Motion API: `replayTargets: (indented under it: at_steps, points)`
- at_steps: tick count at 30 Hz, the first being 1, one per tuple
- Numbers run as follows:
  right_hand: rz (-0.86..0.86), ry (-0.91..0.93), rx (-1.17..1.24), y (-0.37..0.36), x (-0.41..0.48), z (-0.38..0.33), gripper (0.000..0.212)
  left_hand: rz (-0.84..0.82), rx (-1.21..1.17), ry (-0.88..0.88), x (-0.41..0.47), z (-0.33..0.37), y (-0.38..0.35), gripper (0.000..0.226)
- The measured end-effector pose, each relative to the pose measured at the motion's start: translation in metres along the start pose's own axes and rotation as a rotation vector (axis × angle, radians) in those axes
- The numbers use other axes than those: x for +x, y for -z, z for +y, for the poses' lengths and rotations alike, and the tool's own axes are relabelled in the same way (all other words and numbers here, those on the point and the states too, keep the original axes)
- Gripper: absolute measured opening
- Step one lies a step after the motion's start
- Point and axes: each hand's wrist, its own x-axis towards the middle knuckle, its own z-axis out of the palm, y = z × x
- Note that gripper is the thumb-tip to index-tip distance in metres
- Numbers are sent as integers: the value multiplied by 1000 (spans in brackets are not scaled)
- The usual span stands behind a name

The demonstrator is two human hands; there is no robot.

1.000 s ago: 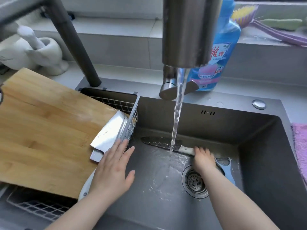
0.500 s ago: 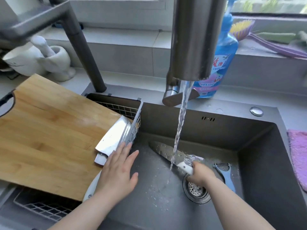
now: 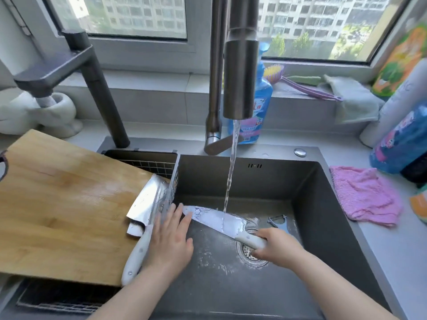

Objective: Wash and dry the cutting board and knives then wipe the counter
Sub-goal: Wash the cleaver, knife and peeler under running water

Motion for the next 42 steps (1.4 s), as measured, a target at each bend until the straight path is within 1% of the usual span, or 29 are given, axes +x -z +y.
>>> replayTargets:
  at_steps: [2, 4, 5, 7, 8, 9, 10, 11, 12, 13, 14, 15, 16, 18, 19, 20, 21, 23, 25, 27, 28, 29, 30, 32, 35, 37, 38, 39, 42]
  points:
    - [39, -2, -21, 2, -11, -2, 26, -82, -9, -133, -8, 26, 0, 69]
    - [79, -4, 2, 3, -21, -4, 21, -115, -16, -310, -16, 51, -6, 85]
    - [99, -5, 25, 4, -25, -6, 19, -154, 2, -362, -18, 59, -9, 92]
    - [145, 12, 65, 6, -32, -7, 14, -186, -42, -399, -19, 62, -20, 113]
    - [169, 19, 62, 7, -35, -5, 8, -145, -37, -407, -16, 60, -21, 117]
    - [189, 23, 60, 10, -39, -5, 3, -129, -14, -403, -12, 53, -25, 114]
    - [202, 26, 52, 9, -40, -3, 9, -125, -2, -374, -8, 47, -25, 105]
    - [205, 24, 43, 9, -43, -2, 15, -151, 19, -335, -7, 45, -16, 95]
    - [204, 19, 34, 8, -44, 0, 18, -230, 18, -294, -4, 46, -4, 87]
    - [203, 17, 38, 7, -45, 0, 16, -208, -32, -256, -1, 47, 4, 83]
    - [202, 12, 52, 6, -45, 0, 11, -112, -49, -266, 0, 47, -2, 81]
    - [201, 11, 70, 6, -45, -2, 5, -53, -42, -312, 0, 51, -5, 80]
    - [196, 15, 86, 6, -44, -4, 5, -12, -55, -375, 0, 54, -11, 82]
    - [197, 23, 114, 5, -41, -5, 3, -241, -120, -392, -2, 63, -15, 83]
    - [203, 27, 128, 6, -42, -5, 2, -341, -80, -393, -2, 63, -14, 82]
    - [202, 24, 122, 7, -42, -3, 4, -270, -20, -387, 2, 59, -10, 81]
    - [200, 27, 106, 9, -44, -1, 4, -41, -36, -360, 6, 50, -10, 79]
    - [201, 28, 67, 9, -47, 5, 17, -146, 5, -230, 15, 35, -7, 78]
    - [199, 14, 52, 7, -48, 10, 6, -155, -30, -167, 19, 27, -9, 80]
    - [195, 14, 86, 4, -48, 11, 9, -154, -72, -215, 15, 39, -6, 81]
    - [203, 9, 110, 1, -45, 13, 9, -78, -73, -310, 13, 46, -13, 81]
    - [223, 8, 133, 1, -45, 12, 3, 23, -68, -435, 9, 54, -13, 80]
    - [249, 0, 153, 0, -44, 12, 8, 2, -58, -476, 7, 61, -10, 79]
    - [275, -2, 165, 4, -45, 14, 19, -83, -1, -458, 11, 61, -2, 78]
    - [258, 1, 117, 8, -49, 20, 25, -135, 62, -324, 23, 34, -7, 86]
    - [256, 6, 77, 9, -51, 19, 26, -123, 68, -285, 20, 24, -20, 97]
    - [249, 5, 77, 9, -50, 17, 26, -112, 68, -267, 18, 25, -24, 97]
    - [244, 8, 88, 8, -49, 14, 25, -112, 78, -291, 15, 32, -18, 96]
    - [241, 19, 130, 10, -45, 5, 25, -174, 79, -497, 2, 52, -10, 96]
